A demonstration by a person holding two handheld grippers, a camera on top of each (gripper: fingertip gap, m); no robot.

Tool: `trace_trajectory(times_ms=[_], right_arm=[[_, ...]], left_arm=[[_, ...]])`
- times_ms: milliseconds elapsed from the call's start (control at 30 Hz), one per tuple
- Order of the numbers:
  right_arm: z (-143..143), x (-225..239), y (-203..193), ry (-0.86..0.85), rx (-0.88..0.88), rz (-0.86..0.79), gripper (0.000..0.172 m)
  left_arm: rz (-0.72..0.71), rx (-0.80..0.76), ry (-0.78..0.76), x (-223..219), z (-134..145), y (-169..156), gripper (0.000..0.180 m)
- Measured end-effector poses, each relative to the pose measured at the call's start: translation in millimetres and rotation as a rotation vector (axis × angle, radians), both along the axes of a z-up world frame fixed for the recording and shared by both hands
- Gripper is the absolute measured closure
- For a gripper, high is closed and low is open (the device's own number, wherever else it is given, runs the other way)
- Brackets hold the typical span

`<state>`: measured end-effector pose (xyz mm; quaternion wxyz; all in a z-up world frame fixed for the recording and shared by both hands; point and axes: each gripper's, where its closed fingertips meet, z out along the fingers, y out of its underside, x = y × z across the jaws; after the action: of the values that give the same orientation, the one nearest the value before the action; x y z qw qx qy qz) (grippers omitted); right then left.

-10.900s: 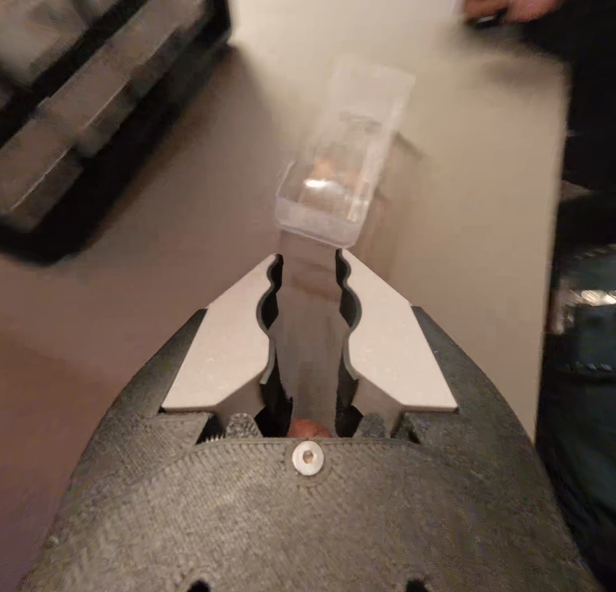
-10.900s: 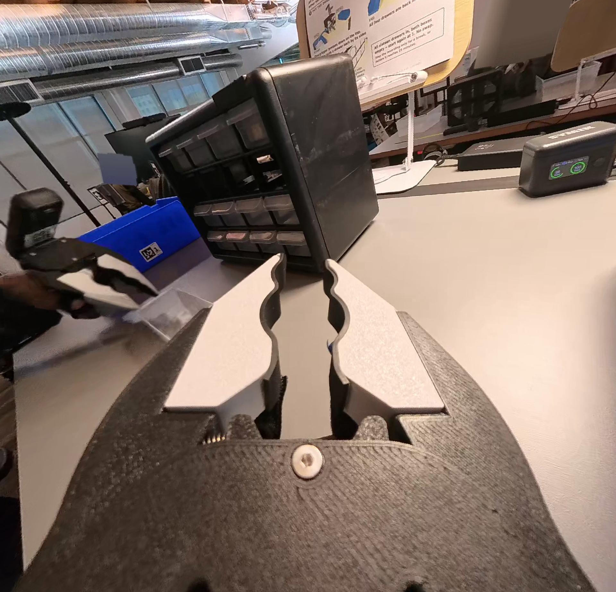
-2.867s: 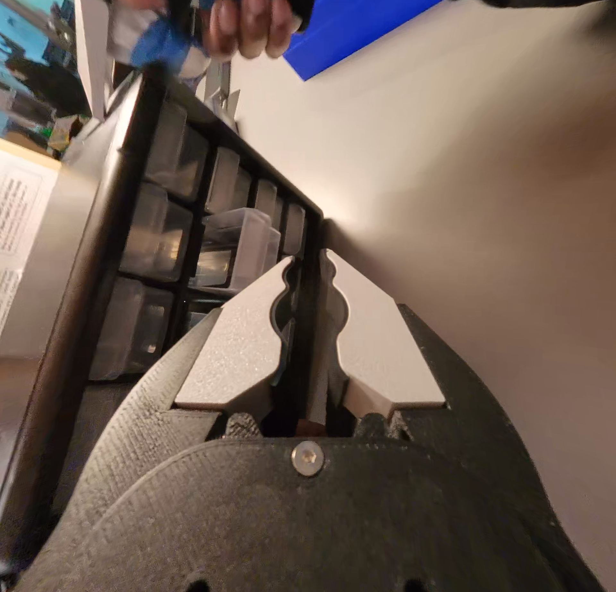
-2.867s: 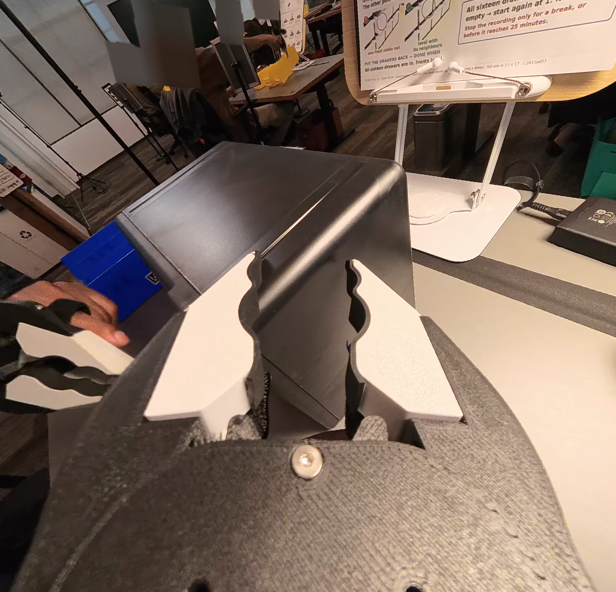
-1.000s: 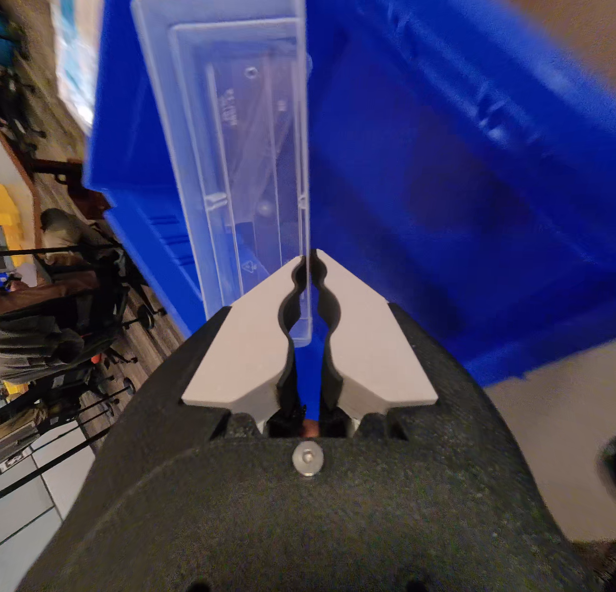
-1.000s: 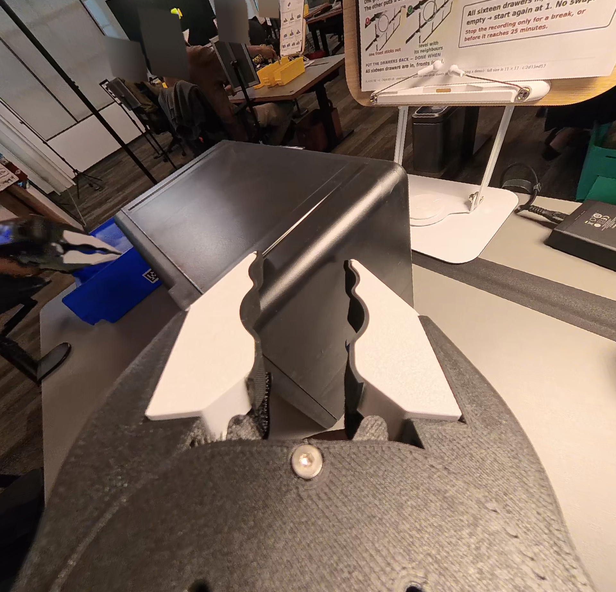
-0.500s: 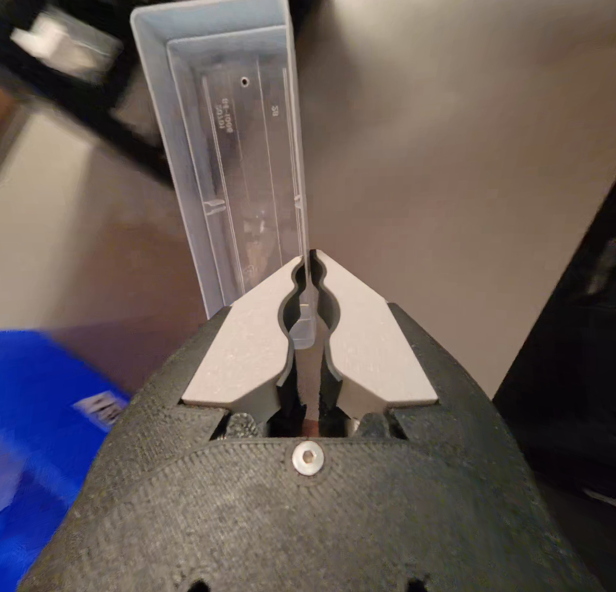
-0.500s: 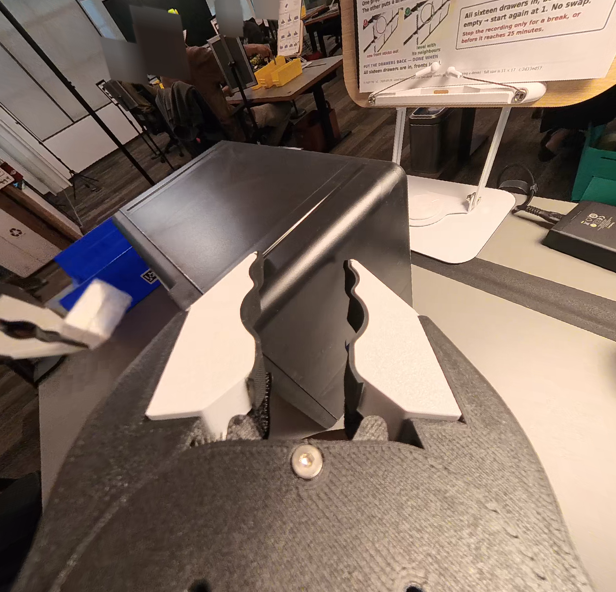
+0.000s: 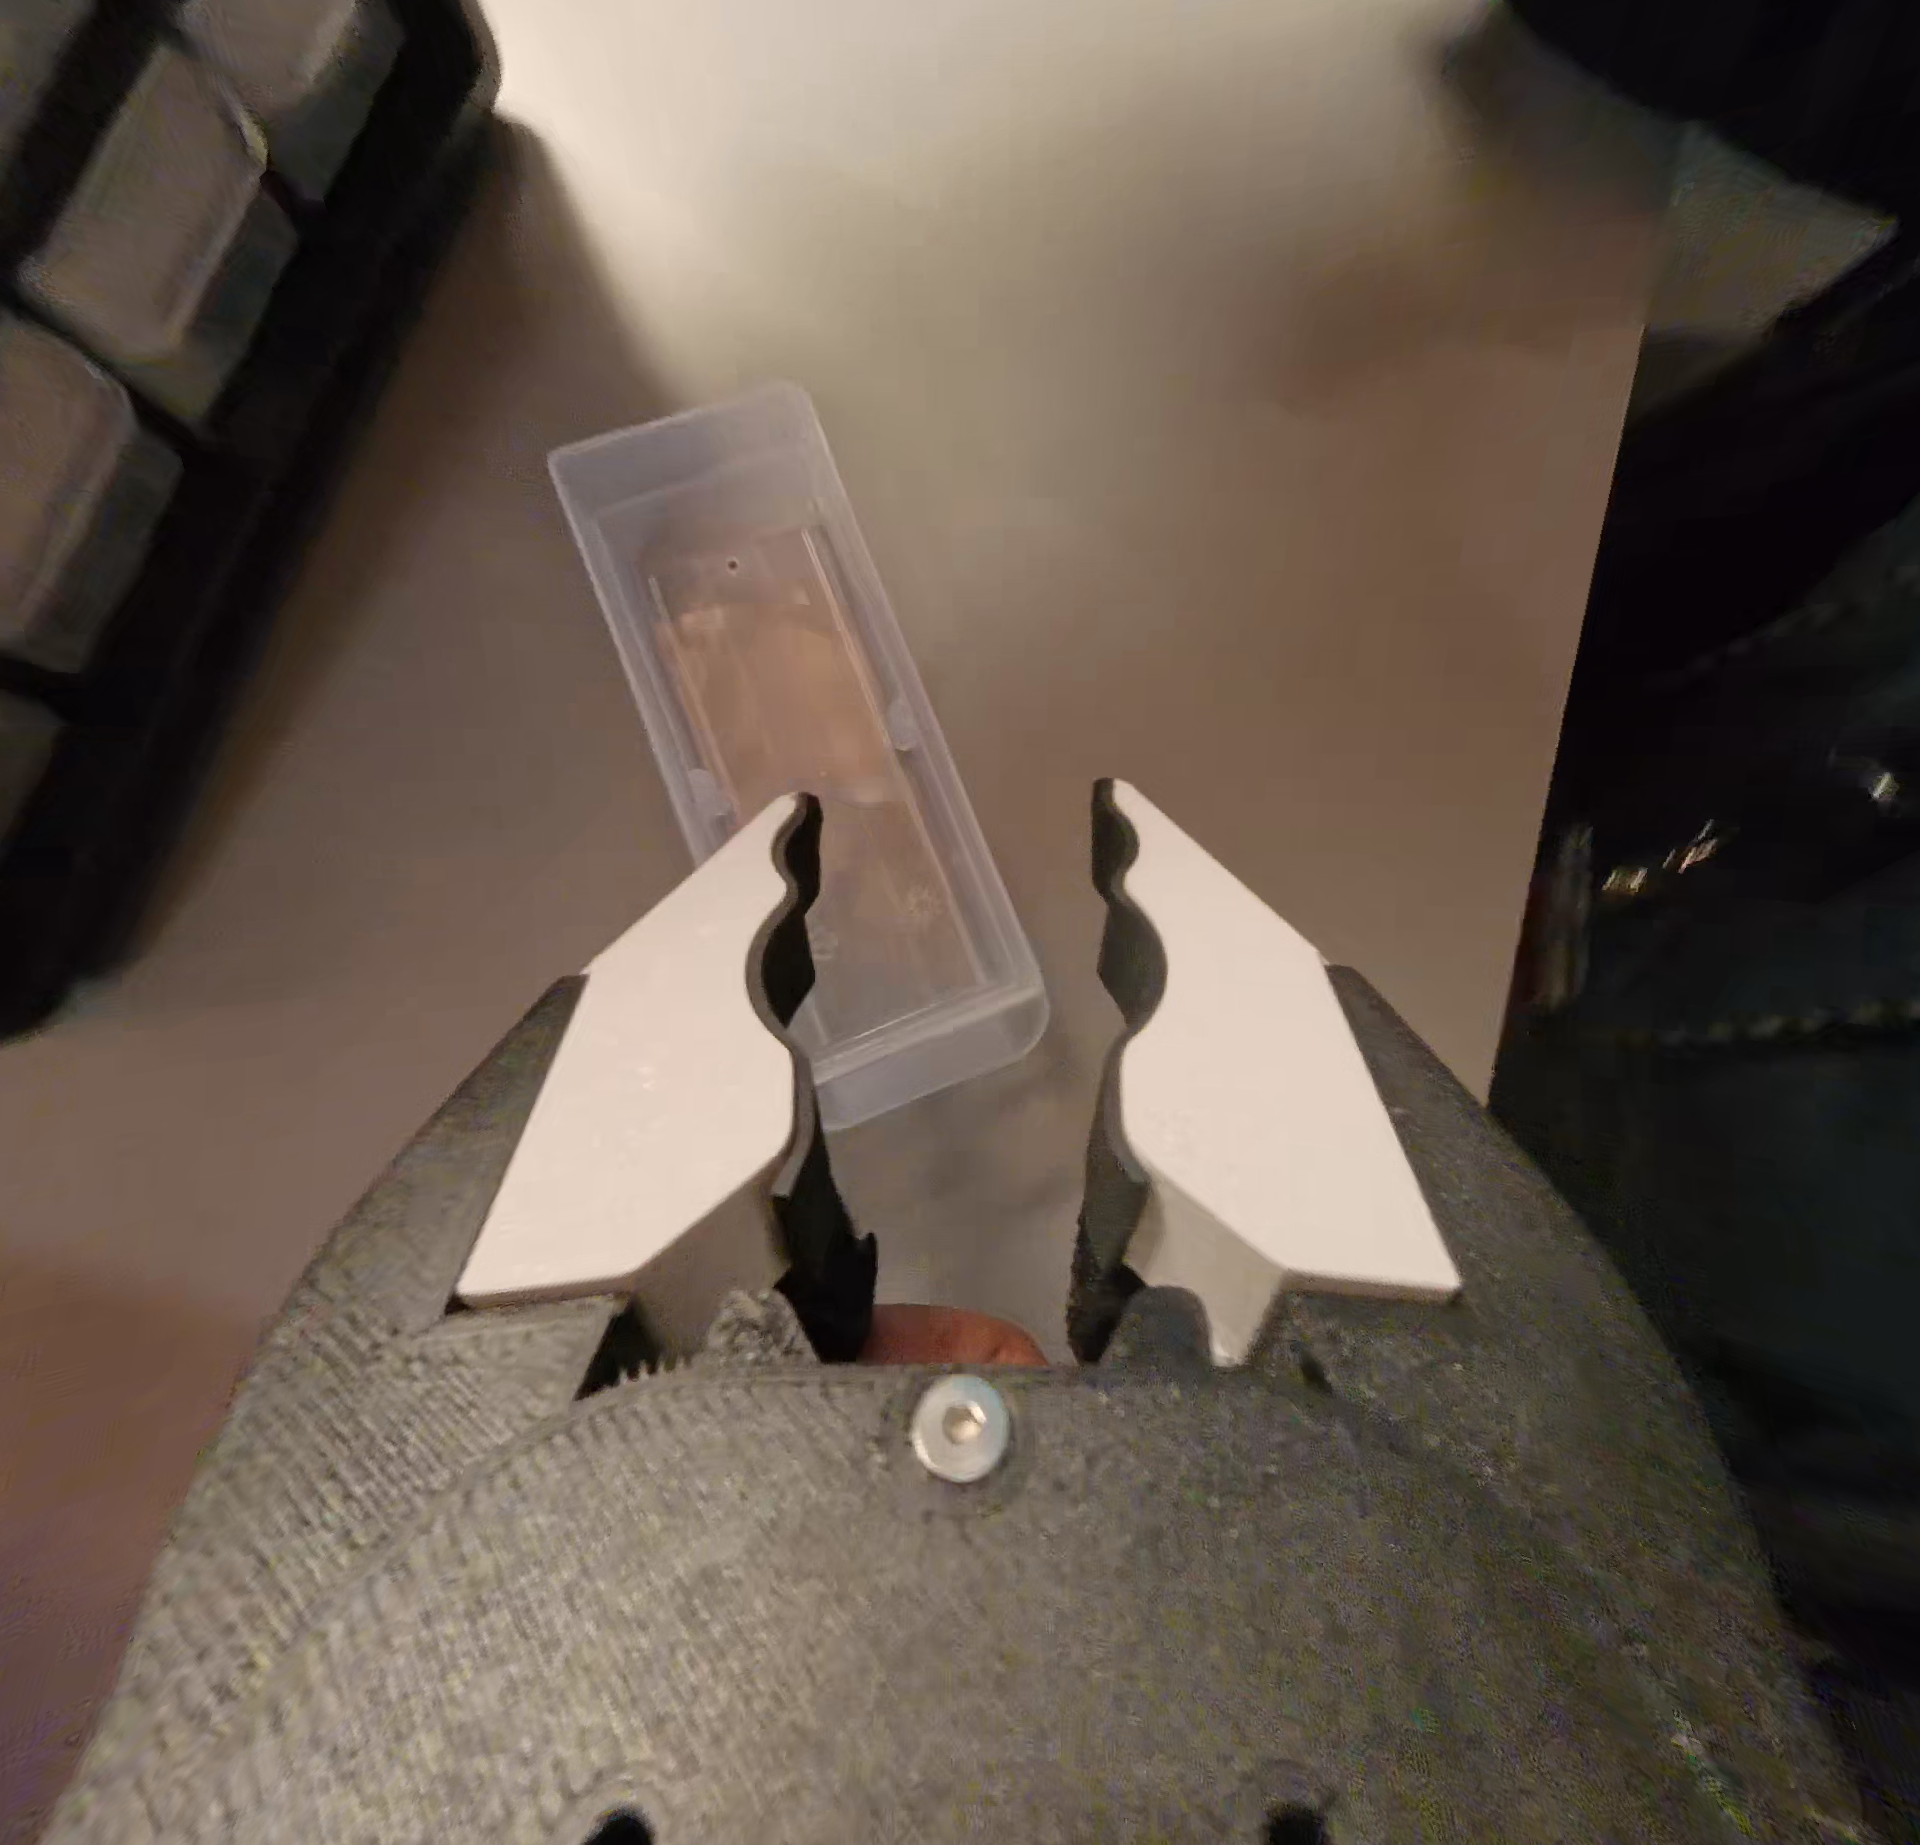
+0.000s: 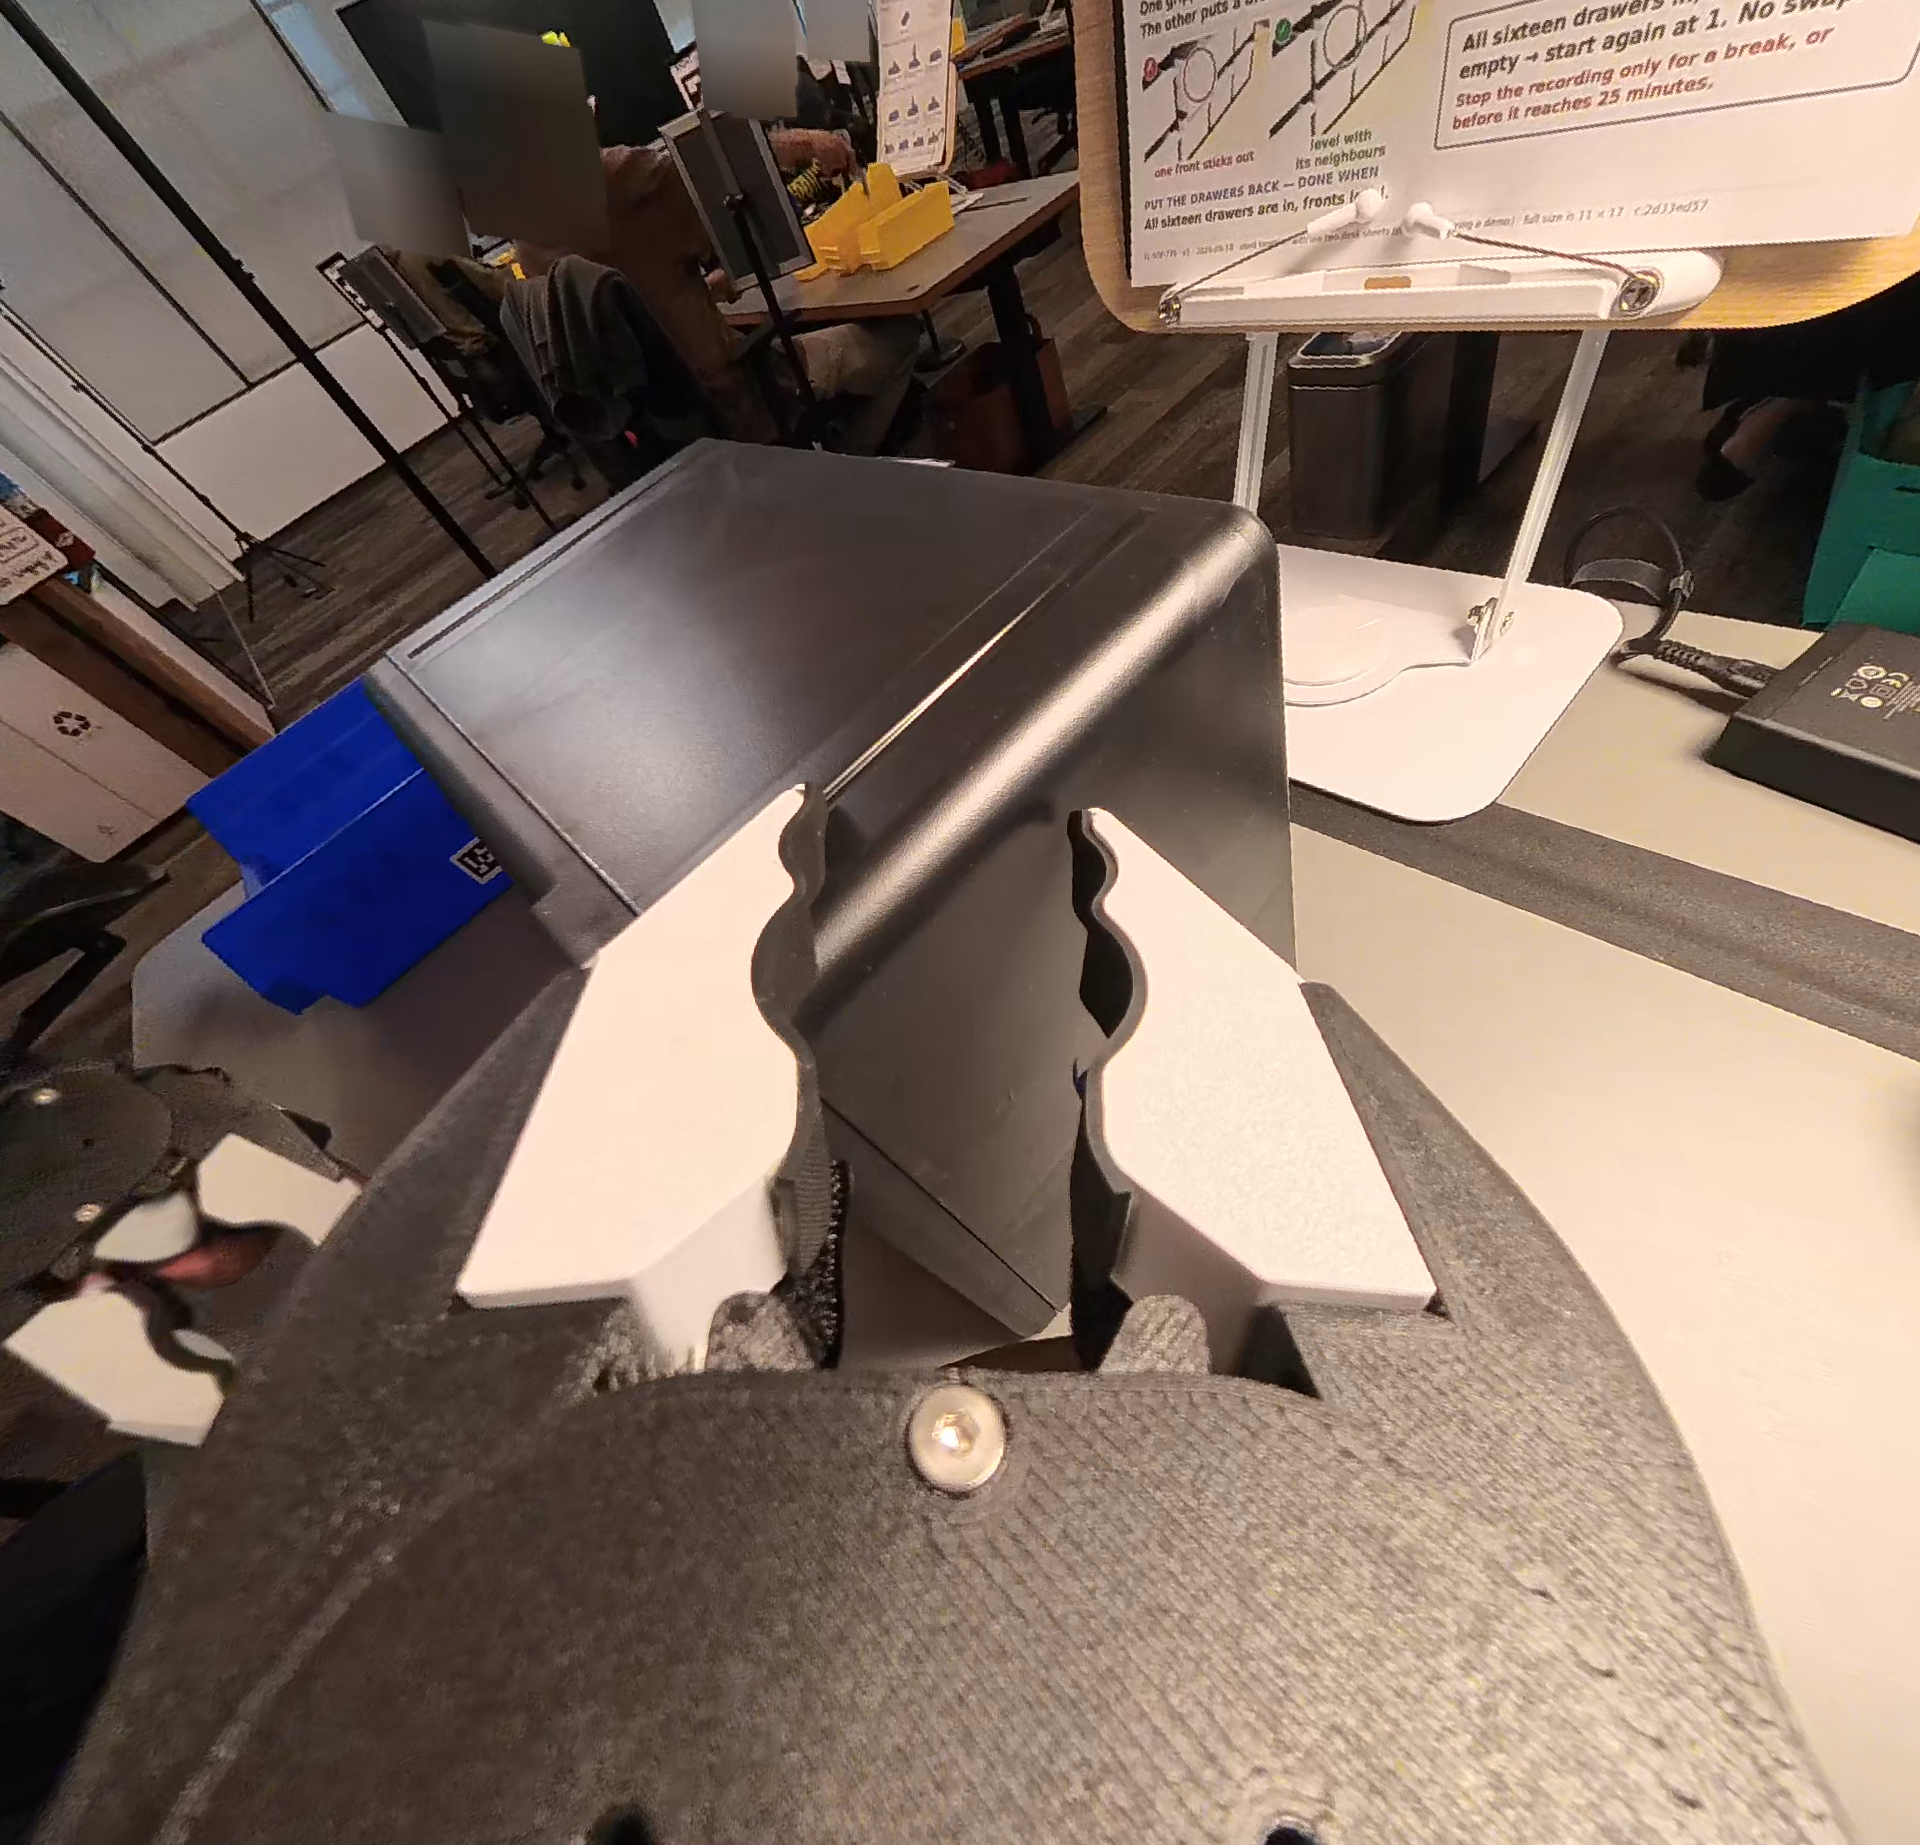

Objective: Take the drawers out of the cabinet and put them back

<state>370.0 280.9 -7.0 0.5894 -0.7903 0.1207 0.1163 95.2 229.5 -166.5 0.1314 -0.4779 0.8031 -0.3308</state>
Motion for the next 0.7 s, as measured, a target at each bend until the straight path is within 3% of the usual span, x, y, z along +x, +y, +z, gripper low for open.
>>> trace_trajectory(times_ms=[33, 167, 267, 433, 567, 700], right_arm=[[0, 0, 0, -0.001, 0.000, 0.000, 0.121], [0, 0, 0, 0.002, 0.001, 0.004, 0.121], [0, 0, 0, 0.002, 0.002, 0.004, 0.121], [0, 0, 0, 0.001, 0.002, 0.004, 0.122], [0, 0, 0, -0.001, 0.002, 0.004, 0.121], [0, 0, 0, 0.001, 0.003, 0.006, 0.122]], left_arm=[[-0.058, 0.052, -0.024, -4, 3, 3, 0.125], [-0.368, 0.278, -0.077, -32, 3, 17, 0.119], [-0.503, 0.381, -0.051, -44, -2, 31, 0.124], [-0.596, 0.448, -0.030, -40, -16, 37, 0.127], [-0.632, 0.570, -0.038, -30, -40, 46, 0.149], [-0.599, 0.436, -0.099, -27, -16, 29, 0.165]])
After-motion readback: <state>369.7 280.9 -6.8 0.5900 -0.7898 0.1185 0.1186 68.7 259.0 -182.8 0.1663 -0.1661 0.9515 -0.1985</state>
